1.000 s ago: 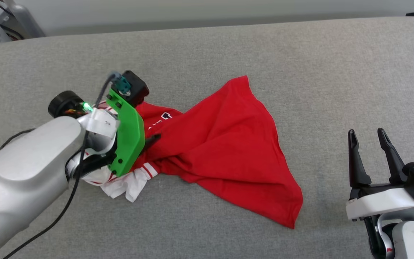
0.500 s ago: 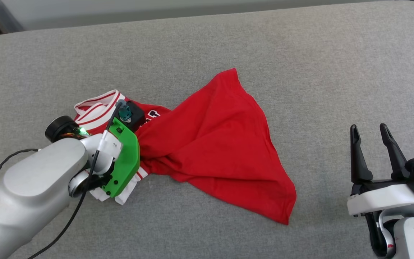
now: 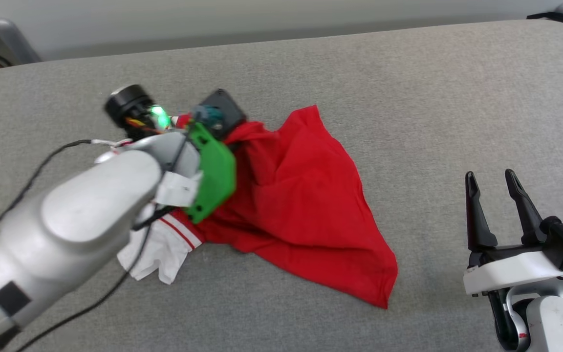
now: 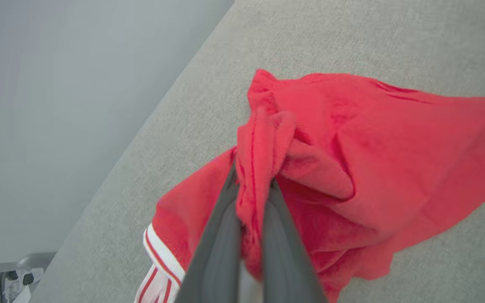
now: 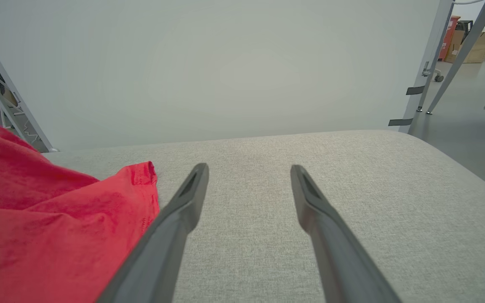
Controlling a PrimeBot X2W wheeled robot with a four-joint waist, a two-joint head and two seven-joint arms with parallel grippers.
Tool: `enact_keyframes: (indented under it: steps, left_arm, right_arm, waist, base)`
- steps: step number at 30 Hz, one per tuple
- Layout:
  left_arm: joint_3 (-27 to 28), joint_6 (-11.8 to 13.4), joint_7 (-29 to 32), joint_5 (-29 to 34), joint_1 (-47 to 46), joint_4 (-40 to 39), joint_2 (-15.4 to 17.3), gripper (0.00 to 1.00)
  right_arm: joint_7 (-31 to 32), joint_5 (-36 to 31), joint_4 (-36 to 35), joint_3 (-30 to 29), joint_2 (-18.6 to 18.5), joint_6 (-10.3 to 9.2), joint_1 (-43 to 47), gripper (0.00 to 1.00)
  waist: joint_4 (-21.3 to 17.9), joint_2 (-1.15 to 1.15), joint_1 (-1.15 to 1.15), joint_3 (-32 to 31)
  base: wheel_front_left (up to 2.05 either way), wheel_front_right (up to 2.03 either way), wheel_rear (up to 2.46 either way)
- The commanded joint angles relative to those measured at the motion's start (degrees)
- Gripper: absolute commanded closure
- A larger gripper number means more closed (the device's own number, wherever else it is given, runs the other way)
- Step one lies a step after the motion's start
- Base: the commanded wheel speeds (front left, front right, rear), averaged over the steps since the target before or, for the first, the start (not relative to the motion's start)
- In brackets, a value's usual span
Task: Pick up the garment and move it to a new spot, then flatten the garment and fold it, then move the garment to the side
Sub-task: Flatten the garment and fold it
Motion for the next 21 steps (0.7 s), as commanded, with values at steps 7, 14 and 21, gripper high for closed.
enact_keyframes:
  steps: [7,14,21]
  left_arm:
    - [0.0,-0.1,-4.5,4.9,0.3,4.5,-13.1,1.0]
    - [0.0,-0.2,-7.2,10.9,3.4,12.1,-24.1,1.0]
    - [0.0,-0.2,-2.3,16.6,11.5,14.1,-29.3,1.0]
  right_arm:
    - [-0.3,0.6,-0.4,-0.9,0.4,-0.03,-0.4,0.0]
    - [-0.3,0.8,-1.0,-2.3,0.6,-0.03,-1.4,0.0]
    - [-0.3,0.8,-1.2,-2.8,0.7,-0.03,-2.6,0.0]
  waist:
    - [-3.4,0.0,0.0,2.0]
    - [-5.0,0.0,0.0,5.1]
    - [-5.8,0.0,0.0,7.1]
  base:
    - [0.0,0.0,0.0]
    - [0.0,0.0,0.0]
    - [0.0,0.0,0.0]
